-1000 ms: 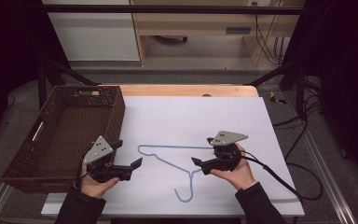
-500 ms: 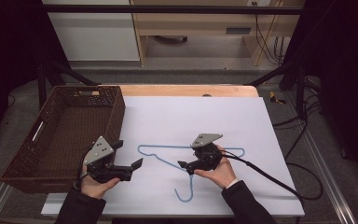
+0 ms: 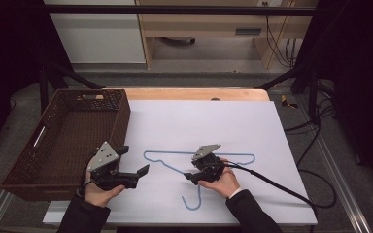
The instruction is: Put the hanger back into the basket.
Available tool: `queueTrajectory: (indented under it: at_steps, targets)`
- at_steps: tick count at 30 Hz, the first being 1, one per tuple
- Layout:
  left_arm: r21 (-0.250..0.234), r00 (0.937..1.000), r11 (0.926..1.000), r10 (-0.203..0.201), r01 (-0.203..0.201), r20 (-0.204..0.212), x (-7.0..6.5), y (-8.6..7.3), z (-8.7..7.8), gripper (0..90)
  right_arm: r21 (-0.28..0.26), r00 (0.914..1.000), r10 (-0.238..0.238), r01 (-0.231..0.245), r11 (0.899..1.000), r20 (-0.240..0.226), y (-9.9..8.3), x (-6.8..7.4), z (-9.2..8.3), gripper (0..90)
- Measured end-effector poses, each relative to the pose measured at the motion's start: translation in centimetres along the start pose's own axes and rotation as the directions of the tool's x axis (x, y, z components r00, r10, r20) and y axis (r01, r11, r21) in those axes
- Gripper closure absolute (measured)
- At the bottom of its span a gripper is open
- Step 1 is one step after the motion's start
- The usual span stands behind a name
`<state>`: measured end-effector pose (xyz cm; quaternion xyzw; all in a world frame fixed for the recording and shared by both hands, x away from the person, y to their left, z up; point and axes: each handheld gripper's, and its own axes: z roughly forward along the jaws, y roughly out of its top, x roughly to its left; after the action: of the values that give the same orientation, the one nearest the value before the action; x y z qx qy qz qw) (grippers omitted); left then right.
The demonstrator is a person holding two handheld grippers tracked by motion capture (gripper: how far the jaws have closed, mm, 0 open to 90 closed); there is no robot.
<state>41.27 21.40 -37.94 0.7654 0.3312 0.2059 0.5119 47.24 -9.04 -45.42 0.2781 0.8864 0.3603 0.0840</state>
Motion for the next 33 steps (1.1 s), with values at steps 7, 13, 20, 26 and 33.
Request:
queueTrajectory:
  at_steps: [7,13,20,26,33]
  targets:
    - [0.006,1.0000,0.9999,0.008,-0.008,0.003,-0.2,0.0,0.2,5.6,0.031,0.9996,-0.030,0.030,0.999,0.003,-0.4,0.0,0.9,60.8]
    - [0.014,0.9999,0.9999,0.010,-0.010,0.005,-0.3,-0.1,0.4,5.6,0.055,0.9995,-0.030,0.031,0.998,-0.013,-0.5,0.1,1.2,68.7]
    - [0.018,0.9999,0.9997,0.013,-0.014,0.008,-0.4,-0.1,0.6,5.6,0.077,0.9985,-0.054,0.054,0.996,-0.009,-0.5,0.1,1.6,74.8]
    - [0.022,0.9998,0.9996,0.016,-0.016,0.007,-0.5,-0.1,0.7,5.7,0.089,0.9973,-0.073,0.073,0.993,-0.003,-0.3,0.2,1.7,82.3]
    - [0.028,0.9998,0.9995,0.016,-0.017,0.009,-0.5,-0.2,0.8,5.7,0.110,0.9962,-0.087,0.087,0.990,-0.003,0.0,0.3,1.8,86.7]
